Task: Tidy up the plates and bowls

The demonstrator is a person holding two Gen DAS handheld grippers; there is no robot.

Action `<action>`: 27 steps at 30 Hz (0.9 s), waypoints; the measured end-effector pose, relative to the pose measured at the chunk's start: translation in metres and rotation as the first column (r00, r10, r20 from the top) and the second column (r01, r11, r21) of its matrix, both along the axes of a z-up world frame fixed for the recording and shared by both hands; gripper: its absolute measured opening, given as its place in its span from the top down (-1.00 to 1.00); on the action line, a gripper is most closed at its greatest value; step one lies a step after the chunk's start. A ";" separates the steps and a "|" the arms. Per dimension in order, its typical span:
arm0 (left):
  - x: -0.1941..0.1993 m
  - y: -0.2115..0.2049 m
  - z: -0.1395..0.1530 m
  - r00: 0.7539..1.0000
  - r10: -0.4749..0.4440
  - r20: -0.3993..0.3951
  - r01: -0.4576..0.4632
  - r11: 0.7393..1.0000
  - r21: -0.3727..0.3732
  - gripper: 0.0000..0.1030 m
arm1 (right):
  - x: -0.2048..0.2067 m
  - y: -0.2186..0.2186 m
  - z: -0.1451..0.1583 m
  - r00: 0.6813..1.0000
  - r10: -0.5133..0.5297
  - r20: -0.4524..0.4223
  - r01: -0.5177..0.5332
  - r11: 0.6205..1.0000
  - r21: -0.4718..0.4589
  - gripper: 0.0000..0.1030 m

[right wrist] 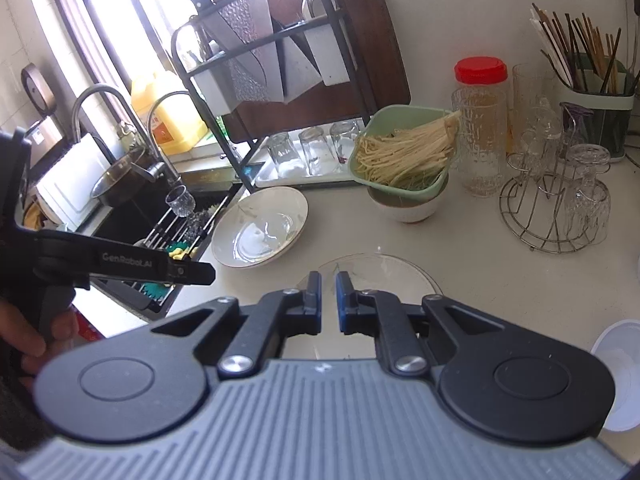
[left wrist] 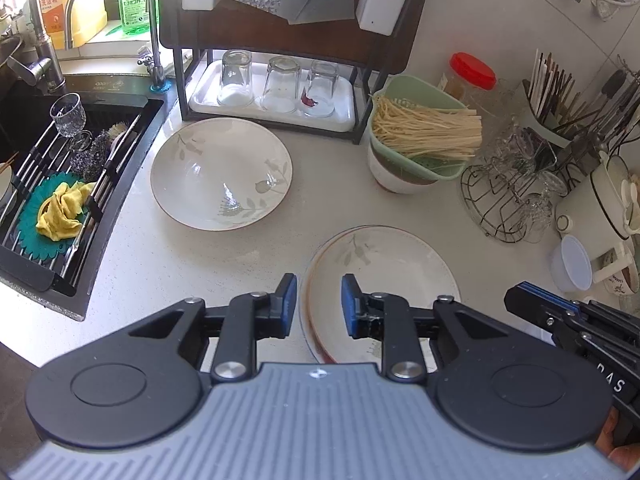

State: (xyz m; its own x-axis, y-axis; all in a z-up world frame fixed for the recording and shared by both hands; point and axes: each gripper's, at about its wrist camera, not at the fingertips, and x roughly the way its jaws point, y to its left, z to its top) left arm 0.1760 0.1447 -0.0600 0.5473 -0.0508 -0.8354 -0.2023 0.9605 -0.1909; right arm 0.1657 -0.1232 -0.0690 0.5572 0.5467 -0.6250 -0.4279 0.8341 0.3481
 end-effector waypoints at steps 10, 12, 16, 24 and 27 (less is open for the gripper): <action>0.026 0.046 0.004 1.000 -0.015 0.011 0.015 1.000 -0.002 0.17 | 0.017 0.027 0.002 0.998 -0.062 -0.004 0.062 0.998 0.033 -0.05; 0.032 0.056 0.005 1.000 -0.024 0.021 0.024 1.000 0.000 0.13 | 0.020 0.033 0.002 0.998 -0.068 -0.005 0.068 0.997 0.037 -0.05; 0.040 0.076 0.000 1.000 -0.018 0.021 0.018 1.000 -0.011 0.11 | 0.027 0.047 0.002 0.997 -0.080 -0.002 0.080 0.996 0.026 -0.05; 0.052 0.112 -0.008 0.999 -0.035 0.024 0.035 0.999 -0.005 -0.52 | 0.038 0.071 -0.002 0.991 -0.136 0.001 0.136 0.991 0.000 -0.76; 0.061 0.127 -0.017 1.000 -0.031 -0.005 0.031 0.999 0.008 -0.60 | 0.047 0.077 -0.008 0.987 -0.159 -0.036 0.159 0.987 0.001 -0.76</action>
State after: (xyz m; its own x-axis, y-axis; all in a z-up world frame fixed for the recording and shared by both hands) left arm 0.2366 0.2715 -0.0772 0.5413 -0.0608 -0.8386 -0.1735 0.9678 -0.1822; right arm 0.2124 -0.0467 -0.0775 0.6148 0.4552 -0.6440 -0.2773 0.8892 0.3638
